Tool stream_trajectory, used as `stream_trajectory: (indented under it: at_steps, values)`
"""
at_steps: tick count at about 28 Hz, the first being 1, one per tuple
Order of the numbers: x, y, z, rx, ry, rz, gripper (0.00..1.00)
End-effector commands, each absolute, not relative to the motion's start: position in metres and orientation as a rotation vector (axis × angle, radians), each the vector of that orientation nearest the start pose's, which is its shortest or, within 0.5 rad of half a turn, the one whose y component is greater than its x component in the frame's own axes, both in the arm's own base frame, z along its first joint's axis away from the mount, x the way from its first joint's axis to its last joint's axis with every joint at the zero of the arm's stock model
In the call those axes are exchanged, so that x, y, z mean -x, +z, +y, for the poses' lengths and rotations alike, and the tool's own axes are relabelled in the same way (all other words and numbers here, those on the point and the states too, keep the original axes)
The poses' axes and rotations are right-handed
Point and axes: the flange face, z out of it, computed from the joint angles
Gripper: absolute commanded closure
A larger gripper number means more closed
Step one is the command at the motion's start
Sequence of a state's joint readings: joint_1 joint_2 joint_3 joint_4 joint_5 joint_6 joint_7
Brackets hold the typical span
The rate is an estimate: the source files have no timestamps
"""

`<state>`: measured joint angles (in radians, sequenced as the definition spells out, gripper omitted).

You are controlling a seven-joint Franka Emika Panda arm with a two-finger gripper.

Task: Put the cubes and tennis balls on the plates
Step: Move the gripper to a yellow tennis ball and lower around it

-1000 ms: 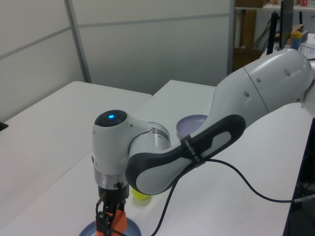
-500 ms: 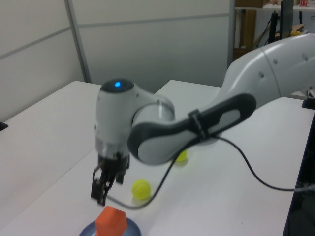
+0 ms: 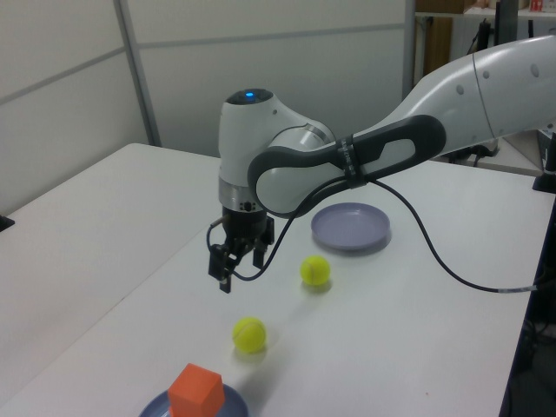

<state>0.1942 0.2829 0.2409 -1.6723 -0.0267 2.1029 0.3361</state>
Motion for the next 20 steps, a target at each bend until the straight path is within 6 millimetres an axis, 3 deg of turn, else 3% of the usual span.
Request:
stream_trajectory:
  at_steps: [1,8,20]
  values:
    - [-0.604,0.425,0.257,3.018,-0.092,-0.164,0.00]
    - [-0.616,0.383,0.259,3.007,-0.053,-0.149,0.00]
    - [-0.618,0.349,0.269,3.004,-0.028,-0.161,0.00]
